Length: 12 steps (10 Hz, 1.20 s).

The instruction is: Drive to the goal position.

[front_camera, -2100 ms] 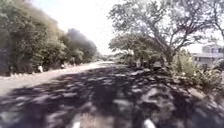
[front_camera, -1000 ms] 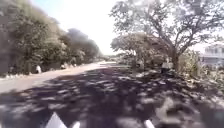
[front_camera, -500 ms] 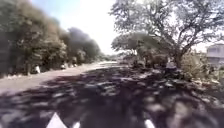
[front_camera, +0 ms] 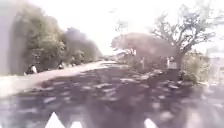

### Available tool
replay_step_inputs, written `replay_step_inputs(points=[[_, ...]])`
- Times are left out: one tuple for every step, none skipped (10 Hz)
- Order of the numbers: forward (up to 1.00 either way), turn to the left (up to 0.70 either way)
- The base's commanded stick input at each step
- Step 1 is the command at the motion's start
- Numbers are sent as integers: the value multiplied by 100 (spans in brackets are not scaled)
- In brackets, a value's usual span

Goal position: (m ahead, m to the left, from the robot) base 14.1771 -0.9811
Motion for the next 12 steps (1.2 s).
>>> replay_step_inputs(points=[[50, -50], [50, 0], [50, 0], [50, 0], [50, 0], [50, 0], [50, 0], [50, 0], [50, -3], [50, -23], [50, -43], [50, -50]])
